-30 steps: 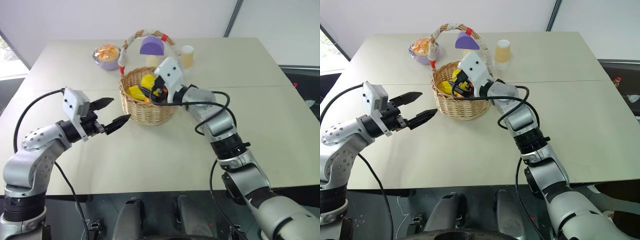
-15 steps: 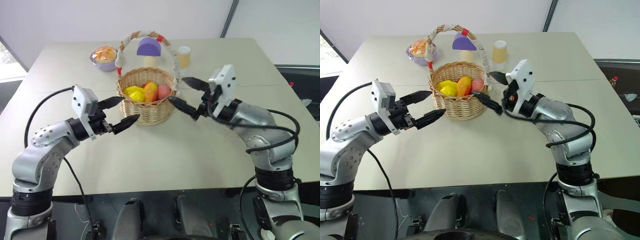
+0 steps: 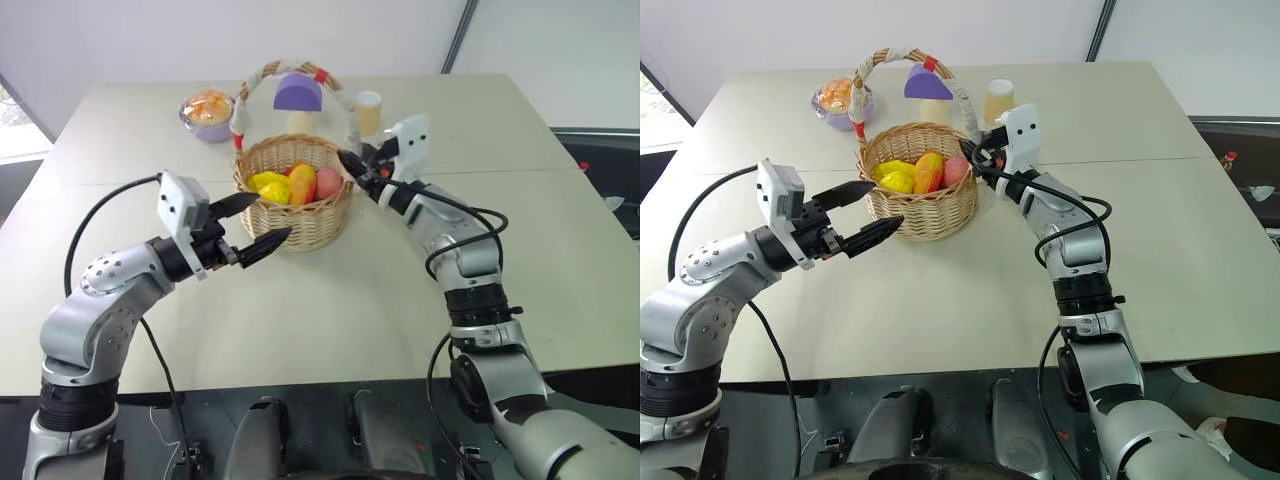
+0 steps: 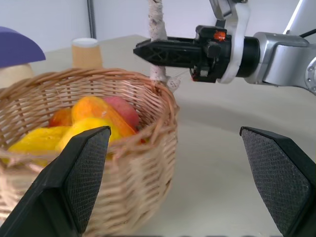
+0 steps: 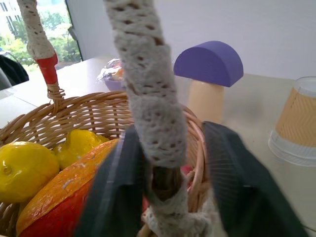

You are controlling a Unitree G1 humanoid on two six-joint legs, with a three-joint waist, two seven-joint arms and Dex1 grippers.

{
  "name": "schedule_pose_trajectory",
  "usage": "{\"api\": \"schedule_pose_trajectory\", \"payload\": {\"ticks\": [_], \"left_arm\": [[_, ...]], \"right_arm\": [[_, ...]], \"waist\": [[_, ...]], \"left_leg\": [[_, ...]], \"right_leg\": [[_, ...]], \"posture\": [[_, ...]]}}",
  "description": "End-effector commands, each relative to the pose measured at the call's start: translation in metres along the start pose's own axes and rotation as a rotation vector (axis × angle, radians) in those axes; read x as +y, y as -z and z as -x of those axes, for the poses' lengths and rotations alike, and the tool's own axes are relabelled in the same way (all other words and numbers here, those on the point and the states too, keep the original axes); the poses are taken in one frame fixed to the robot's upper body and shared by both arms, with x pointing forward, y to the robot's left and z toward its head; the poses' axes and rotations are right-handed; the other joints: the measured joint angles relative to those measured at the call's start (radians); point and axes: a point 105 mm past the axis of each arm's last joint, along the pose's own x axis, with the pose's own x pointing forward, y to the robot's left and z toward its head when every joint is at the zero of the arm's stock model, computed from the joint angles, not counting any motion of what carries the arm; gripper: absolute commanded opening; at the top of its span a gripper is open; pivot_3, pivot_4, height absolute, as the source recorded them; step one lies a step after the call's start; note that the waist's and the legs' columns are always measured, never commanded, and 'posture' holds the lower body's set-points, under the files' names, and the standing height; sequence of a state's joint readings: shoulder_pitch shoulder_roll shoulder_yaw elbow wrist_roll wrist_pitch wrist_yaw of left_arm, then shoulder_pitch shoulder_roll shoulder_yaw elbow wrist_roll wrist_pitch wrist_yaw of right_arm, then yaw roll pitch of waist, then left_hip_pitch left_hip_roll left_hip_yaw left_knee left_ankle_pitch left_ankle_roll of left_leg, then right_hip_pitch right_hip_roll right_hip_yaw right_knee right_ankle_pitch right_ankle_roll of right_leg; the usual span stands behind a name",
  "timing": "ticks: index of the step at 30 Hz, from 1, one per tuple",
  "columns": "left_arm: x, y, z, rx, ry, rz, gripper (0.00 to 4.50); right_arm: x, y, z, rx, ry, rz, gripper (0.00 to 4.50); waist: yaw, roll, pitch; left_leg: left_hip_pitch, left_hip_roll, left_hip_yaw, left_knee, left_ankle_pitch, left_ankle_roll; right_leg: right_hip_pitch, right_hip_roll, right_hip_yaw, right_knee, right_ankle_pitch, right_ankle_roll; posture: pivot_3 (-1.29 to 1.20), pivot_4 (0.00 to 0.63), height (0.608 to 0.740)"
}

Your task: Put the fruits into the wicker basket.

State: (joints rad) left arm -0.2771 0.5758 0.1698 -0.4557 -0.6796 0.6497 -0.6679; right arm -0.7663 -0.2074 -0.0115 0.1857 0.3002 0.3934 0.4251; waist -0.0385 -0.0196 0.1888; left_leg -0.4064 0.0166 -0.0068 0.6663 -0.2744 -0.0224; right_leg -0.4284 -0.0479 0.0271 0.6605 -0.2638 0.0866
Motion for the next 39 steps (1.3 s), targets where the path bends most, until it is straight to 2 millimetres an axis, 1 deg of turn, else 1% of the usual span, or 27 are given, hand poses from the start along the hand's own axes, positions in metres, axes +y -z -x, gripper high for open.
{"api": "schedule_pose_trajectory", "payload": {"ticks": [1, 4, 6, 9, 11, 13, 15, 18, 20, 23, 24, 25, 26, 27, 29, 33, 34, 37, 39], "left_arm": [[-0.007, -0.011, -0.002, -0.036, 0.022, -0.027, 4.5], [-0.005, -0.011, -0.008, -0.04, 0.029, -0.02, 4.5], [-0.006, -0.013, -0.011, -0.048, 0.045, -0.019, 4.5], [-0.006, -0.014, -0.016, -0.056, 0.06, -0.009, 4.5], [-0.005, -0.012, -0.02, -0.052, 0.07, -0.008, 4.5], [-0.004, -0.011, -0.025, -0.051, 0.071, -0.008, 4.5], [-0.002, -0.011, -0.03, -0.059, 0.071, -0.009, 4.5], [-0.001, -0.012, -0.035, -0.07, 0.069, -0.011, 4.5], [-0.002, -0.011, -0.036, -0.072, 0.068, -0.012, 4.5], [-0.002, -0.01, -0.036, -0.074, 0.066, -0.013, 4.5], [-0.002, -0.01, -0.035, -0.073, 0.063, -0.012, 4.5], [-0.001, -0.009, -0.035, -0.072, 0.062, -0.01, 4.5], [-0.001, -0.01, -0.034, -0.072, 0.06, -0.009, 4.5], [0.0, -0.009, -0.033, -0.071, 0.06, -0.006, 4.5], [0.001, -0.007, -0.033, -0.065, 0.056, 0.0, 4.5], [0.009, 0.001, -0.027, -0.038, 0.014, -0.004, 4.5], [0.018, 0.004, -0.02, -0.03, -0.031, 0.0, 4.5], [0.04, 0.014, 0.0, 0.004, -0.136, -0.008, 4.5], [0.047, 0.018, 0.009, 0.029, -0.165, -0.029, 4.5]], "right_arm": [[0.002, -0.022, 0.004, -0.081, -0.002, 0.036, 0.03], [-0.014, -0.024, 0.019, -0.076, 0.061, 0.102, 0.03], [-0.034, -0.035, 0.036, -0.115, 0.142, 0.116, 0.03], [-0.079, -0.054, 0.073, -0.154, 0.33, 0.169, 0.03], [-0.11, -0.06, 0.099, -0.133, 0.467, 0.254, 0.03], [-0.136, -0.059, 0.12, -0.1, 0.603, 0.299, 0.03], [-0.153, -0.058, 0.133, -0.101, 0.701, 0.295, 0.03], [-0.17, -0.052, 0.143, -0.091, 0.801, 0.27, 0.03], [-0.174, -0.047, 0.145, -0.09, 0.825, 0.25, 0.03], [-0.175, -0.045, 0.146, -0.094, 0.826, 0.234, 0.03], [-0.174, -0.046, 0.148, -0.085, 0.834, 0.243, 1.02], [-0.174, -0.047, 0.15, -0.081, 0.844, 0.252, 1.35], [-0.174, -0.049, 0.152, -0.078, 0.851, 0.258, 1.93], [-0.173, -0.052, 0.156, -0.078, 0.866, 0.278, 2.32], [-0.172, -0.062, 0.168, -0.075, 0.892, 0.356, 3.35], [-0.163, -0.074, 0.186, -0.061, 0.862, 0.476, 3.35], [-0.155, -0.073, 0.189, -0.055, 0.787, 0.473, 3.35], [-0.13, -0.055, 0.189, 0.014, 0.585, 0.456, 3.35], [-0.116, -0.044, 0.185, 0.056, 0.483, 0.455, 3.35]], "waist": [[0.0, 0.0, 0.0], [0.004, 0.0, 0.0], [0.011, 0.0, 0.0], [0.027, 0.0, 0.0], [0.032, 0.0, 0.0], [0.029, 0.0, 0.0], [0.023, 0.0, 0.0], [0.002, 0.001, 0.0], [-0.007, 0.002, 0.001], [-0.007, 0.004, 0.001], [-0.005, 0.004, 0.001], [-0.003, 0.004, 0.001], [-0.003, 0.004, 0.001], [-0.002, 0.004, 0.001], [0.004, 0.004, 0.001], [0.02, 0.004, 0.001], [0.022, 0.004, 0.001], [0.02, 0.004, 0.0], [0.016, 0.004, 0.0]], "left_leg": [[0.0, 0.0, 0.0, 0.0, 0.0, 0.0], [0.0, 0.0, 0.0, 0.0, 0.0, 0.0], [0.0, 0.0, 0.0, 0.0, 0.0, 0.0], [-0.001, -0.001, 0.0, 0.0, 0.0, 0.0], [-0.002, -0.002, 0.0, 0.0, 0.0, 0.0], [-0.002, -0.003, 0.001, 0.0, 0.0, 0.0], [-0.002, -0.003, 0.002, 0.0, 0.0, 0.0], [0.0, -0.001, 0.002, 0.0, 0.0, 0.0], [0.0, 0.0, 0.003, -0.001, 0.0, 0.0], [0.002, 0.0, 0.003, -0.001, 0.0, 0.0], [0.002, 0.0, 0.002, -0.001, 0.0, 0.0], [0.002, 0.0, 0.002, -0.001, 0.0, 0.0], [0.001, 0.0, 0.002, -0.001, 0.0, 0.0], [0.001, 0.0, 0.002, -0.001, 0.0, 0.0], [0.001, -0.001, 0.002, 0.0, 0.0, 0.0], [0.0, -0.001, 0.002, 0.0, 0.0, 0.0], [0.0, -0.001, 0.002, 0.0, 0.0, 0.0], [0.001, 0.0, 0.002, 0.0, 0.0, 0.001], [0.001, 0.0, 0.002, -0.001, 0.0, 0.001]], "right_leg": [[0.0, 0.0, 0.0, 0.0, 0.0, 0.0], [0.0, 0.001, 0.0, 0.0, 0.0, 0.0], [0.0, 0.0, 0.0, 0.0, 0.0, 0.0], [0.0, -0.001, 0.0, -0.001, 0.0, 0.0], [0.0, -0.001, 0.0, -0.002, 0.0, 0.0], [0.0, -0.001, 0.0, -0.003, 0.0, 0.0], [0.0, 0.0, 0.0, -0.004, 0.0, 0.0], [0.0, 0.003, 0.001, -0.003, 0.0, 0.0], [0.0, 0.004, 0.001, -0.002, 0.0, 0.0], [0.0, 0.004, 0.003, -0.001, 0.0, 0.0], [0.0, 0.004, 0.003, 0.0, 0.0, 0.0], [0.0, 0.004, 0.003, 0.0, 0.0, 0.0], [0.0, 0.003, 0.003, 0.0, 0.0, 0.0], [0.0, 0.003, 0.003, 0.0, 0.0, 0.0], [0.0, 0.003, 0.003, -0.001, 0.0, 0.0], [0.0, 0.002, 0.003, -0.002, 0.0, 0.0], [0.0, 0.002, 0.003, -0.002, 0.0, 0.0], [0.001, 0.003, 0.003, -0.003, 0.0, 0.0], [0.001, 0.004, 0.003, -0.003, 0.0, 0.0]], "posture": [[0.0, 0.15, 0.74], [0.0, 0.15, 0.74], [0.0, 0.15, 0.74], [0.0, 0.15, 0.74], [0.0, 0.15, 0.74], [0.0, 0.15, 0.74], [0.0, 0.15, 0.74], [0.0, 0.15, 0.74], [0.0, 0.15, 0.74], [0.0, 0.15, 0.74], [0.0, 0.15, 0.74], [0.0, 0.15, 0.74], [0.0, 0.15, 0.74], [0.0, 0.15, 0.74], [0.0, 0.15, 0.74], [0.0, 0.15, 0.74], [0.0, 0.15, 0.74], [0.0, 0.15, 0.74], [0.0, 0.15, 0.74]]}}
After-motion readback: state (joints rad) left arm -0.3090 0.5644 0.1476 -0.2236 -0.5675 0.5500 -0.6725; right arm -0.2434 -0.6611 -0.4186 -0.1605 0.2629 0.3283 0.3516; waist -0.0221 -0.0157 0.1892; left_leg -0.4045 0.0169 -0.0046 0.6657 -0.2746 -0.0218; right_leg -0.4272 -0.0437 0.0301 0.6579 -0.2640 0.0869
